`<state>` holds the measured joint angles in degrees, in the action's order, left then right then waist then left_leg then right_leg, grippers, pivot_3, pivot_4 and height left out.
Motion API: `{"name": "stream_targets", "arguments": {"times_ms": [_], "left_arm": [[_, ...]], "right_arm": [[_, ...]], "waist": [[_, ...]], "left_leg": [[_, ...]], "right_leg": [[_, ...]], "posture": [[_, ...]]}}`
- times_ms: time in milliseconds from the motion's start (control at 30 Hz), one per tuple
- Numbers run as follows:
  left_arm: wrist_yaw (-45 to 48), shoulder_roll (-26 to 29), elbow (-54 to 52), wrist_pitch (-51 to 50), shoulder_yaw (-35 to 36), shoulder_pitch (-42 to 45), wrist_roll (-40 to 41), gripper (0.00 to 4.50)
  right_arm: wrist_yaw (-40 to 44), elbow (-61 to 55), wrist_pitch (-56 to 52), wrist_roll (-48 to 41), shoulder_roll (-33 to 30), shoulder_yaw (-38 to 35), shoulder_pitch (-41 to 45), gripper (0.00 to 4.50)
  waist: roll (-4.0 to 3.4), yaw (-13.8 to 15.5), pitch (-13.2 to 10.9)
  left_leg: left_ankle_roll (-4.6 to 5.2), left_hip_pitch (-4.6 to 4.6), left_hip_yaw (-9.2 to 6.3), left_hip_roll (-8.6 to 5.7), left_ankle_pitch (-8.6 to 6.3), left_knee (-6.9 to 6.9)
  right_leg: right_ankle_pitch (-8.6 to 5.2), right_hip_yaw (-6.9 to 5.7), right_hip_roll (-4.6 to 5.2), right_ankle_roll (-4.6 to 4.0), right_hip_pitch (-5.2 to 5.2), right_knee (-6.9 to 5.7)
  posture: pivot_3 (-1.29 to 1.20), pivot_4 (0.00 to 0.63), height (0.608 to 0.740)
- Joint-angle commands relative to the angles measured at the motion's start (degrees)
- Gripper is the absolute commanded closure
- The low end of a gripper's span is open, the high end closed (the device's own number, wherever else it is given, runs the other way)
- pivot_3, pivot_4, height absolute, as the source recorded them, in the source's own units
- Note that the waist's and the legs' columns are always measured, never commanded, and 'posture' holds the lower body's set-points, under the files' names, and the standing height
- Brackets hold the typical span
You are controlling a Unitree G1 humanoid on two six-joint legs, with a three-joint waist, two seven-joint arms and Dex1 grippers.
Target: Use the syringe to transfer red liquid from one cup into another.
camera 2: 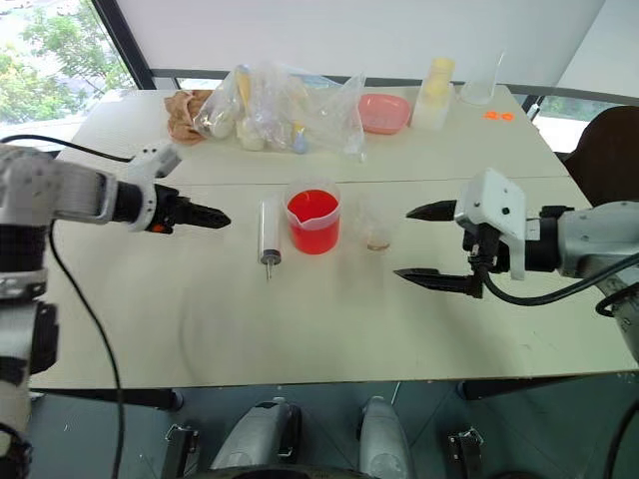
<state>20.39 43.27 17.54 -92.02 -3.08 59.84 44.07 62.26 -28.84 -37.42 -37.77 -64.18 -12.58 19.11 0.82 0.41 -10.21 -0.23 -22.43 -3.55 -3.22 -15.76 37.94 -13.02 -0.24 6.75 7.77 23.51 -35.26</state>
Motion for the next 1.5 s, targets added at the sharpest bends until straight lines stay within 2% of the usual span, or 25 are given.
{"name": "stream_targets", "arguments": {"times_ms": [33,133,267,333,433,567,667,833,1167,1500], "left_arm": [[-5.6,-3.7,9.4,-0.5,1.3,5.5,-3.5,0.00],[-7.9,-6.9,14.8,-0.5,2.8,7.9,-7.0,0.00],[-9.6,-14.1,23.5,2.4,5.9,12.4,-12.1,0.00],[-7.5,-16.0,25.3,3.0,5.5,14.3,-12.9,0.00],[-6.9,-16.7,26.5,2.7,5.6,15.9,-14.9,0.00],[-8.3,-16.6,27.2,1.6,7.6,18.4,-17.9,0.00],[-8.5,-18.4,27.1,-0.1,11.6,20.8,-18.1,0.00],[-8.9,-22.3,26.2,-0.2,13.7,20.0,-19.6,0.00],[-10.2,-25.1,32.3,9.7,12.9,17.4,-25.6,0.00],[-10.1,-28.2,39.8,19.0,14.0,17.3,-28.3,0.00]], "right_arm": [[-0.4,-2.9,-0.7,-2.2,0.1,-0.6,1.7,0.08],[-1.1,-3.9,-1.4,-3.0,0.5,-0.2,2.2,0.08],[-3.7,-5.1,-1.8,-2.9,2.0,0.1,1.6,0.08],[-4.7,-5.6,-1.9,-2.3,2.6,0.2,0.8,0.08],[-5.7,-6.5,-2.3,-2.3,2.8,-0.2,-0.2,0.08],[-7.4,-8.0,-2.7,-2.8,3.1,-1.3,-2.2,0.08],[-8.7,-8.7,-2.5,-2.3,3.9,-0.8,-3.3,0.08],[-9.3,-8.8,-2.2,-1.8,4.5,0.0,-3.3,0.08],[-9.8,-8.7,-2.2,-1.9,4.8,-0.4,-3.1,0.08],[-10.9,-8.9,-1.8,-1.9,5.5,-0.6,-4.0,0.08]], "waist": [[0.15,0.0,-0.1],[0.23,0.0,-0.1],[0.32,0.5,-0.2],[0.36,0.5,-0.2],[0.37,0.3,-0.2],[0.37,0.0,-0.2],[0.38,0.3,-0.2],[0.39,0.5,-0.2],[0.40,0.3,-0.2],[0.39,0.5,-0.2]], "left_leg": [[-0.04,-0.04,0.00,-0.01,0.02,0.01],[-0.09,-0.12,0.01,-0.03,0.04,0.00],[-0.24,-0.30,0.02,-0.07,0.13,0.02],[-0.33,-0.50,0.00,-0.08,0.18,0.12],[-0.48,-1.02,0.04,-0.13,0.28,0.26],[-0.48,-1.01,0.09,-0.19,0.28,0.20],[-0.47,-1.01,0.08,-0.18,0.27,0.20],[-0.45,-0.99,0.06,-0.19,0.26,0.26],[-0.48,-0.96,0.07,-0.24,0.28,0.26],[-0.48,-0.97,0.07,-0.25,0.28,0.27]], "right_leg": [[0.00,0.01,0.01,0.00,0.04,0.01],[0.01,0.03,0.04,0.01,0.14,0.01],[0.02,0.04,0.05,0.02,0.28,0.00],[0.06,0.02,0.07,0.09,0.40,0.00],[0.20,0.06,0.09,0.17,0.96,-0.04],[0.20,0.10,0.08,0.17,1.05,-0.06],[0.20,0.09,0.08,0.17,1.05,-0.09],[0.23,0.09,0.12,0.22,0.95,-0.10],[0.27,0.10,0.10,0.19,0.99,-0.17],[0.28,0.10,0.11,0.19,0.97,-0.16]], "posture": [[0.00,0.150,0.740],[0.00,0.150,0.740],[0.00,0.150,0.740],[0.00,0.150,0.740],[0.00,0.150,0.740],[0.00,0.150,0.740],[0.00,0.150,0.740],[0.00,0.150,0.740],[0.00,0.150,0.740],[0.00,0.150,0.740]]}}
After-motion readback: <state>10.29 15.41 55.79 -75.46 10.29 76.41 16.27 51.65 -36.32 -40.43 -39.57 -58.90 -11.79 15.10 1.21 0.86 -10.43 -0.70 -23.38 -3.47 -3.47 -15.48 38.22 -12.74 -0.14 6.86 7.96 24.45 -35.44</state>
